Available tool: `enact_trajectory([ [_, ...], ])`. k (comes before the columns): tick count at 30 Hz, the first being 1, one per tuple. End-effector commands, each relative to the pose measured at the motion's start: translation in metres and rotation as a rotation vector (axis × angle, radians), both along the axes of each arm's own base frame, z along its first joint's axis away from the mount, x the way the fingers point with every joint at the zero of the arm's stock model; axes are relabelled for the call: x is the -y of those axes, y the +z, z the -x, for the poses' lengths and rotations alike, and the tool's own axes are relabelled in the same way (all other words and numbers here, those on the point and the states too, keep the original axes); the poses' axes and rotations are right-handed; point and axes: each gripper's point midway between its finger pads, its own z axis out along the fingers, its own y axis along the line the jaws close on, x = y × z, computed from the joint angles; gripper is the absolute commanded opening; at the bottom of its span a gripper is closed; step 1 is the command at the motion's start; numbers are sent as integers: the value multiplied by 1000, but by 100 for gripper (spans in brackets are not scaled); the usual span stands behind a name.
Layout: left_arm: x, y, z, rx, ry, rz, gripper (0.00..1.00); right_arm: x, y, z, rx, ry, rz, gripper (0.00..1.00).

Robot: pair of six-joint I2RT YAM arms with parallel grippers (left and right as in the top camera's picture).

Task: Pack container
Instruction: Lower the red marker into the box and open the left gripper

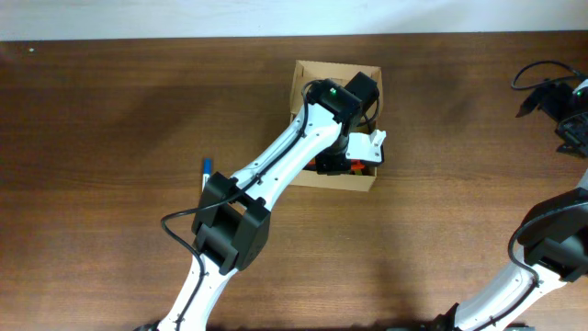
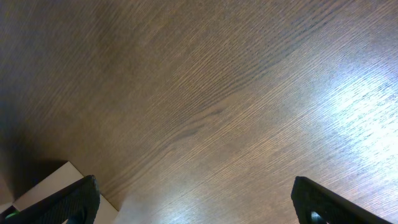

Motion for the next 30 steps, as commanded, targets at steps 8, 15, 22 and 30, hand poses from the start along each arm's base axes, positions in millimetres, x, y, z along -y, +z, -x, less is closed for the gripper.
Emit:
enact_trajectory([
  [8, -1, -34, 7, -80, 8, -33, 20, -2, 1, 0, 6, 4, -5, 99],
  [15, -2, -34, 3, -69, 31, -33, 39, -2, 1, 0, 7, 3, -5, 99],
  [22, -1, -34, -3, -54, 66, -24, 45, -1, 1, 1, 5, 3, -2, 99],
  [30, -3, -34, -7, -49, 82, -18, 14, 0, 1, 0, 8, 3, 0, 99],
])
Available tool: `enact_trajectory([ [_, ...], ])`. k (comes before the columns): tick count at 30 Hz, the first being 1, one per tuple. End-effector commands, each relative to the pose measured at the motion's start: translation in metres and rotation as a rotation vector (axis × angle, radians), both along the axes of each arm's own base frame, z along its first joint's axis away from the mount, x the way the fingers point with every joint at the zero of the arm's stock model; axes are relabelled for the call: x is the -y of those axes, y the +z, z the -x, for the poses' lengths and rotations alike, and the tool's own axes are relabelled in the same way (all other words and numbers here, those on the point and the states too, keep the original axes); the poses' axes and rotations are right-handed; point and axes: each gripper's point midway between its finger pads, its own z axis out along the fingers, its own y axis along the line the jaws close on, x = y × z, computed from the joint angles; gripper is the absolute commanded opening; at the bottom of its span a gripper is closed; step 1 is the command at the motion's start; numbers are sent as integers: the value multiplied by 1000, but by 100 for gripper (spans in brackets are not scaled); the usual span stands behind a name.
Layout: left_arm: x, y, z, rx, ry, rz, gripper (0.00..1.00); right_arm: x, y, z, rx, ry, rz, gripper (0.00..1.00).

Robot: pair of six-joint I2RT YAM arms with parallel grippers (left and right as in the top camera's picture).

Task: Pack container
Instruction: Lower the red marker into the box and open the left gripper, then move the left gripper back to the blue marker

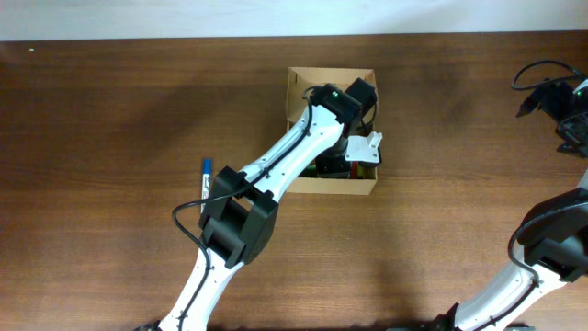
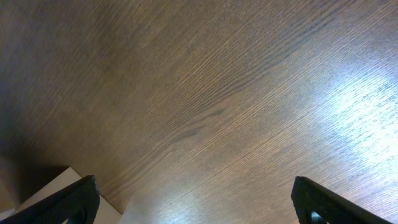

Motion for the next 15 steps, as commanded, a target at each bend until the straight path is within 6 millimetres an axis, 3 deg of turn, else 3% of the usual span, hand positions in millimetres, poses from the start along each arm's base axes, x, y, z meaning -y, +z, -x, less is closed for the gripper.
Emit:
enact_trajectory([
  [1, -4, -4, -4, -9, 27, 3, 8, -1, 1, 1, 5, 3, -2, 99],
  [2, -5, -4, -6, -2, 41, 1, 2, -1, 1, 0, 6, 3, -1, 99],
  [8, -5, 6, -19, 47, 91, 7, 2, 0, 1, 0, 7, 3, 4, 99],
  [15, -4, 57, -38, 154, 140, 86, 2, 1, 2, -1, 12, 3, 7, 99],
])
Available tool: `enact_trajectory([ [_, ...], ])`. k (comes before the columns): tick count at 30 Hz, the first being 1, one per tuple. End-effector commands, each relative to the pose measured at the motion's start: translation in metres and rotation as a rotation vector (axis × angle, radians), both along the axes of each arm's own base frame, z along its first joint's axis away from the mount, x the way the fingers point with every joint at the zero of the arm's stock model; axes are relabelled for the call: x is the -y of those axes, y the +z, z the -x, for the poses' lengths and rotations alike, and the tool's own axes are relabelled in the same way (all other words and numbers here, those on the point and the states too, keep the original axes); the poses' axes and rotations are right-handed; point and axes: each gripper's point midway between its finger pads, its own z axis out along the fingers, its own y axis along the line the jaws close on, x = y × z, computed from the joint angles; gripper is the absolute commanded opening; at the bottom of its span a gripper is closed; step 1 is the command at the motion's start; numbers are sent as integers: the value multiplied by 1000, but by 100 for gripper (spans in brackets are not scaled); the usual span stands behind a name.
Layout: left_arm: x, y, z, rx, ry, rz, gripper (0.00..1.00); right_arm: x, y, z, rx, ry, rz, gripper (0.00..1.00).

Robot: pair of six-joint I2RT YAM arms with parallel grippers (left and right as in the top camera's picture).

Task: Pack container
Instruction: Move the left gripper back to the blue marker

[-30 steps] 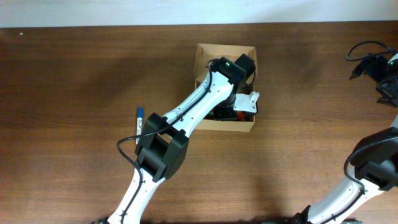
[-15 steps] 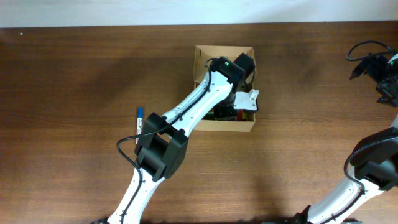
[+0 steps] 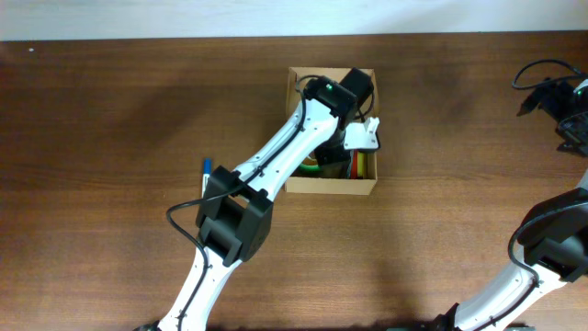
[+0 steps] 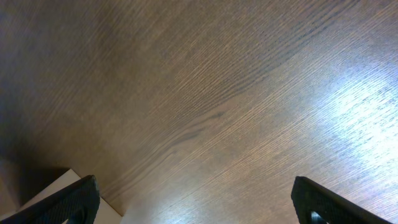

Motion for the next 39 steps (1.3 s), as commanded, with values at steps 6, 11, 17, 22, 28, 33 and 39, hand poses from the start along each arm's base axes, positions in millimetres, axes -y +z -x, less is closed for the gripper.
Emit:
enact_trajectory([
  [6, -26, 97, -35, 271, 193, 41, 2, 0, 1, 1, 3, 2, 1, 99],
  [11, -61, 168, -55, 495, 397, 67, 3, -1, 1, 1, 1, 2, -1, 99],
  [17, -141, 243, -64, 637, 692, 207, 5, -1, 1, 1, 1, 2, -1, 99],
  [22, -247, 236, -55, 675, 1030, 166, 7, -1, 1, 2, -1, 2, -2, 99],
  [28, -309, 160, -29, 447, 1259, 217, 8, -1, 1, 2, 0, 2, -1, 99],
  [33, -315, 90, -2, 249, 1341, 196, 12, -1, 1, 2, 0, 2, -1, 99],
  [39, -311, 42, 22, 139, 1383, 119, 33, 0, 1, 1, 4, 2, 1, 99],
])
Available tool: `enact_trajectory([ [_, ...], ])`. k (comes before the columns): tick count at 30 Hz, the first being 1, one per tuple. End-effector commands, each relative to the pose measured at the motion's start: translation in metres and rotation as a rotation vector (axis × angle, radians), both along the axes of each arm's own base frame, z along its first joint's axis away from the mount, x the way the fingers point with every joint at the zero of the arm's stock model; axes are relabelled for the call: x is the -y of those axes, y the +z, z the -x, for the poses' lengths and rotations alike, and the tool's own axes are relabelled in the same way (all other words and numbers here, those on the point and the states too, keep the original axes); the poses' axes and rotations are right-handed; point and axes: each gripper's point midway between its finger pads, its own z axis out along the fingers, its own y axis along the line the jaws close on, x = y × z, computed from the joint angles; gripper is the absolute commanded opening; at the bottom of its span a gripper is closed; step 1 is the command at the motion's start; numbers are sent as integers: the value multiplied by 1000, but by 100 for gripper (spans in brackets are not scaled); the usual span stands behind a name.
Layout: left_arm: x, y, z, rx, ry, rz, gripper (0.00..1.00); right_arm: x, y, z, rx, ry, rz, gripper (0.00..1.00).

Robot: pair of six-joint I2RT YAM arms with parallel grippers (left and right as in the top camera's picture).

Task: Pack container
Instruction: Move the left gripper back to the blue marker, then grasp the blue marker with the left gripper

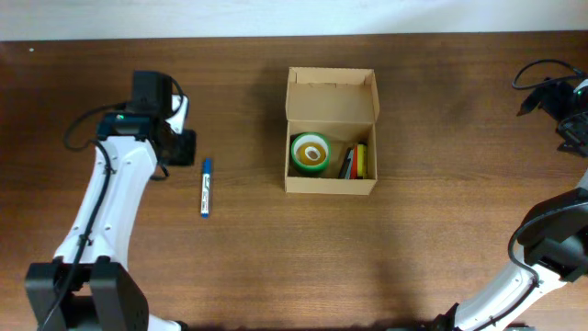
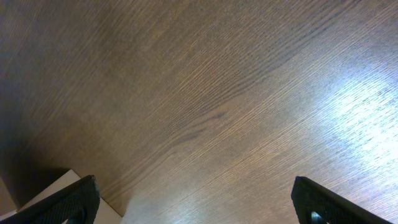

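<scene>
An open cardboard box (image 1: pixel 331 180) stands at the middle of the table with its flap folded back on the far side. Inside lie a green and yellow tape roll (image 1: pixel 310 152) and some red, yellow and dark flat items (image 1: pixel 356 162). A blue marker (image 1: pixel 206 187) lies on the table left of the box. My left gripper (image 1: pixel 178 145) hovers just up and left of the marker's far end; its jaws do not show clearly. My right gripper (image 2: pixel 194 184) is at the far right table edge, open and empty over bare wood.
A white strip of wall runs along the table's far edge (image 1: pixel 276 18). Black cables (image 1: pixel 542 78) lie at the far right by the right arm. A pale corner (image 2: pixel 43 186) shows at the lower left of the right wrist view.
My left arm, which was reaching into the box, is now far to the left beside the blue marker. The box contents are uncovered. The right arm has not moved.
My left gripper was down inside the box, which sat slightly askew. A second later the box stood square and a little further left, with the gripper still in it. Then the green roll showed beside the gripper. Now the arm is out and over by the marker.
</scene>
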Motion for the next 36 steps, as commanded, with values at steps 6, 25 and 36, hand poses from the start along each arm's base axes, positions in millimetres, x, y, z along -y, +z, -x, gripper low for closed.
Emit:
enact_trajectory([
  [6, 7, -58, 18, -156, 91, 58, 35, 0, 1, 1, 4, 2, 1, 99],
  [25, 45, -129, 21, -311, 13, 70, 31, 1, 1, 0, 5, 2, 6, 99],
  [36, 44, -142, 26, -353, 16, 58, 31, 1, 1, 0, 8, 2, 7, 99],
])
